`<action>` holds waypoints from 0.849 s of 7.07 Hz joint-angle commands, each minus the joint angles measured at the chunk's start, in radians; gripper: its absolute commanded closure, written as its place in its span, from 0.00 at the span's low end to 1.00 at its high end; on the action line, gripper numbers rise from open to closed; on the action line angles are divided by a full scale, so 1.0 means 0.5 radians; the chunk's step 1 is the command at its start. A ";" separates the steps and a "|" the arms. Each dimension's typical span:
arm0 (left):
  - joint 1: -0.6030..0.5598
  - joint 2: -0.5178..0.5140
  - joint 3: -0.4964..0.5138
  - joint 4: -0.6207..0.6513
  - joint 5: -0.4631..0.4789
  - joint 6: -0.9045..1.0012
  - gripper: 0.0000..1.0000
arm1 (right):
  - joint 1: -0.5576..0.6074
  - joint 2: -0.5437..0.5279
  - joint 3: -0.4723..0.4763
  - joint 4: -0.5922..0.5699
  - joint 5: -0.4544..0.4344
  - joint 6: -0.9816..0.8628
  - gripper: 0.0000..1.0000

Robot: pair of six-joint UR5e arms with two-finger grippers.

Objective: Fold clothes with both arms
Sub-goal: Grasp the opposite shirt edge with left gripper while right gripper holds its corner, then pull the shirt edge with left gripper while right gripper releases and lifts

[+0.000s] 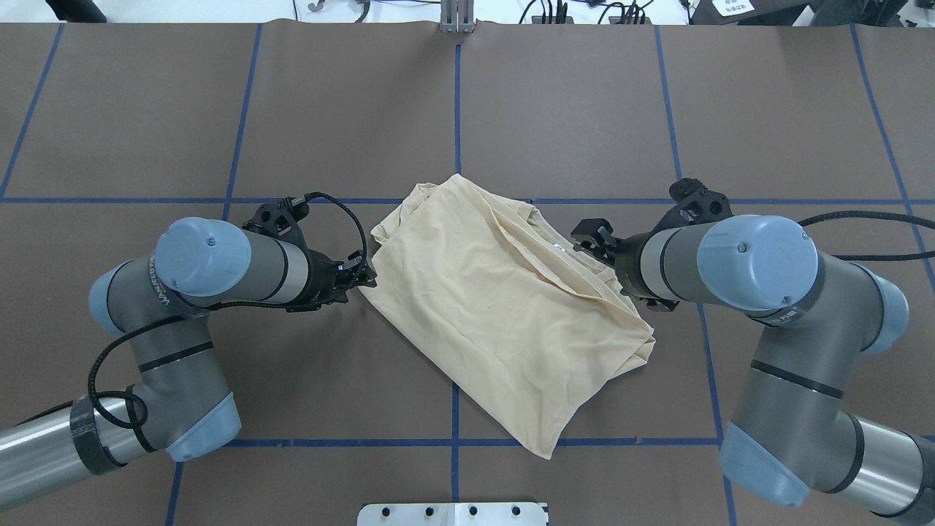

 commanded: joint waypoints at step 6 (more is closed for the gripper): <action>0.000 -0.035 0.093 -0.002 0.038 0.157 0.47 | 0.007 0.005 -0.076 0.009 -0.013 -0.047 0.00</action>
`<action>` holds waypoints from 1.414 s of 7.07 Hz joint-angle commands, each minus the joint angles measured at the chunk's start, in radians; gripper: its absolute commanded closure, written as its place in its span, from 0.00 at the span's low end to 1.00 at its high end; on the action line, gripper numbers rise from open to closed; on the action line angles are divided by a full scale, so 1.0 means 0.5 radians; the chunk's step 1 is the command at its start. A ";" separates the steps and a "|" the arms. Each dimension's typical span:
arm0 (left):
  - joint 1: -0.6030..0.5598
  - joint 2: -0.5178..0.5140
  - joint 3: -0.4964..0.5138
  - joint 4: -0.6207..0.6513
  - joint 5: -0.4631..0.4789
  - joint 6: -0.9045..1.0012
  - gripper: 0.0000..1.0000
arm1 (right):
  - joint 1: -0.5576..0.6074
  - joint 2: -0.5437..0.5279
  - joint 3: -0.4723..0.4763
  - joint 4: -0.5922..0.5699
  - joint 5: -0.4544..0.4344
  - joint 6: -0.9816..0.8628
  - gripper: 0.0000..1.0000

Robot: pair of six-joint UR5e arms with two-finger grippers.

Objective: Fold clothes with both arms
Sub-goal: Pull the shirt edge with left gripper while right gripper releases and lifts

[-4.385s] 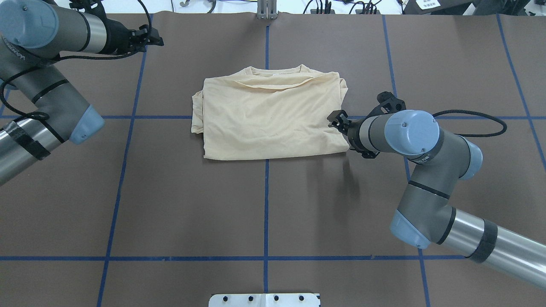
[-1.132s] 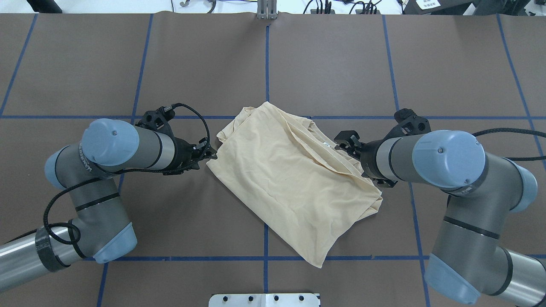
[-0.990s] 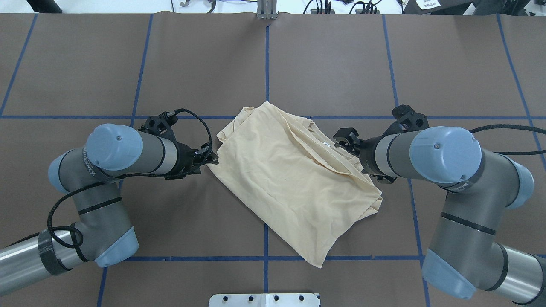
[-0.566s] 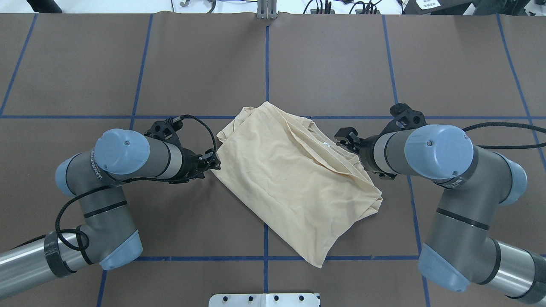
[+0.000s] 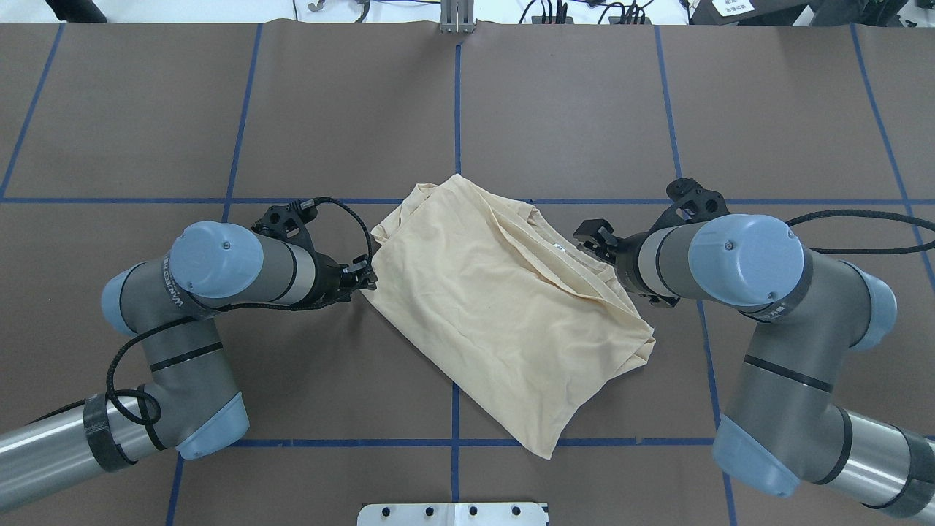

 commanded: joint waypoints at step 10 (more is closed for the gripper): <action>-0.493 -0.501 0.762 -0.446 0.007 0.528 1.00 | -0.043 0.009 -0.048 0.003 -0.004 0.022 0.00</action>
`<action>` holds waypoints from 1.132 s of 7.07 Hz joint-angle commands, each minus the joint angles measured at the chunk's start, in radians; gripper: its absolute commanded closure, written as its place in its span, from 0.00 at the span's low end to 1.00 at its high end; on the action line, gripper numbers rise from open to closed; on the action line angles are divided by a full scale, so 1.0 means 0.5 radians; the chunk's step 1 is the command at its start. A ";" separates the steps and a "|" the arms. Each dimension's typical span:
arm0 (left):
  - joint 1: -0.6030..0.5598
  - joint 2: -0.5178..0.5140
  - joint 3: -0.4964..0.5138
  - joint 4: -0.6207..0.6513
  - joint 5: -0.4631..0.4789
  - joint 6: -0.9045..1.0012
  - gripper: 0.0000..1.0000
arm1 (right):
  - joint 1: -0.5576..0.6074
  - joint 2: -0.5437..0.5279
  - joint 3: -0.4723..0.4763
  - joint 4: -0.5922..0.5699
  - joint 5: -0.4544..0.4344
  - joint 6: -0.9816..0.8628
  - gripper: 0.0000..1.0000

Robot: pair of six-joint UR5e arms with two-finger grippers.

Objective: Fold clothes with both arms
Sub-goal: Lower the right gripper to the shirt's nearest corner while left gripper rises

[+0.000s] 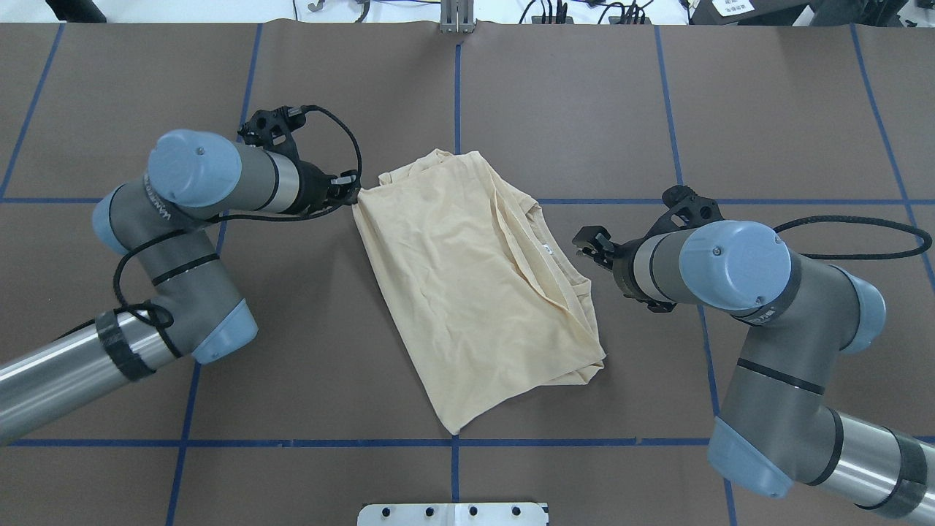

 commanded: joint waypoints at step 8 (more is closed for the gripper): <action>-0.219 -0.293 0.490 -0.310 -0.007 0.227 0.43 | -0.577 0.227 -0.182 -0.006 -0.420 0.706 0.01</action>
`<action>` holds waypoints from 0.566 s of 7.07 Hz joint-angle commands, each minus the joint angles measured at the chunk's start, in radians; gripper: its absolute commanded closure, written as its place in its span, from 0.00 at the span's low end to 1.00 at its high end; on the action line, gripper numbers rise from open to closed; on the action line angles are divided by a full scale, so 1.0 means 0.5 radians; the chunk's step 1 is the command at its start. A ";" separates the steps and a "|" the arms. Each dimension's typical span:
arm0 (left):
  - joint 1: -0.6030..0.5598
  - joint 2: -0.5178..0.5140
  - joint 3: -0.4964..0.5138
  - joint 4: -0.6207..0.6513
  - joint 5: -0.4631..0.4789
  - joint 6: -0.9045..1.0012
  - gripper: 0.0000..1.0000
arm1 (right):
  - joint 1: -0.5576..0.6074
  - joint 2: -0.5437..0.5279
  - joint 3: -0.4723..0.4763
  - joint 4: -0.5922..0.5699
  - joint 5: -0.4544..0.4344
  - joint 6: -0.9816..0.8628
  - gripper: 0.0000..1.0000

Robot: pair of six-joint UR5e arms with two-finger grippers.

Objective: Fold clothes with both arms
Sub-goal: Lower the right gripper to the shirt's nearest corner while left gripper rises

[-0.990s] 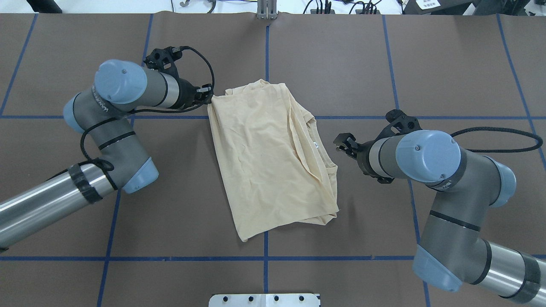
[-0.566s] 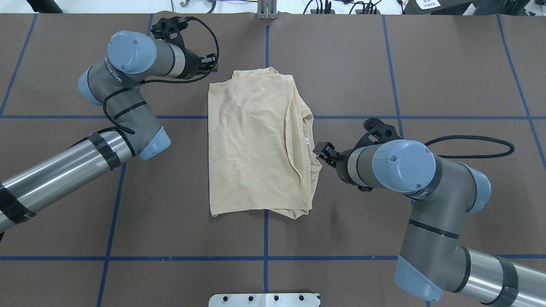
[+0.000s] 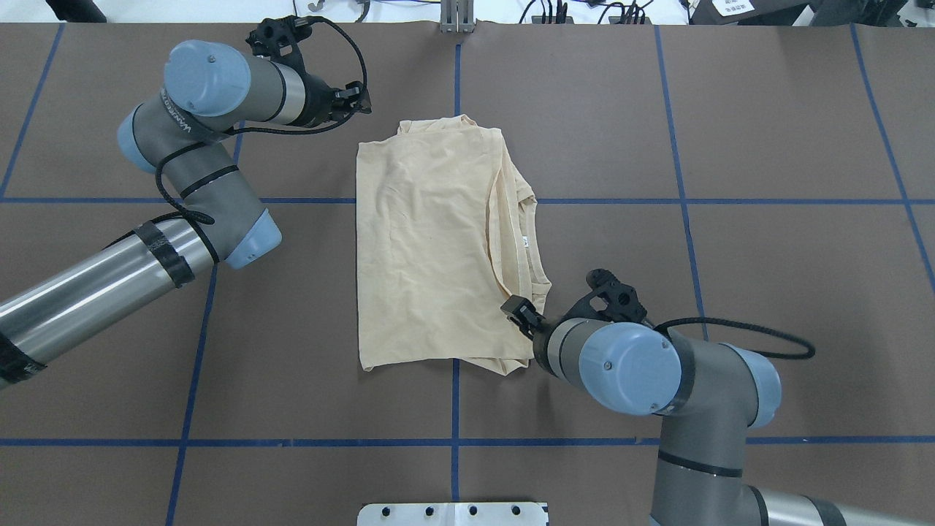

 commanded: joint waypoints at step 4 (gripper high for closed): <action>0.002 0.030 -0.018 -0.002 -0.002 -0.011 0.42 | -0.058 0.125 -0.193 0.005 -0.068 0.251 0.31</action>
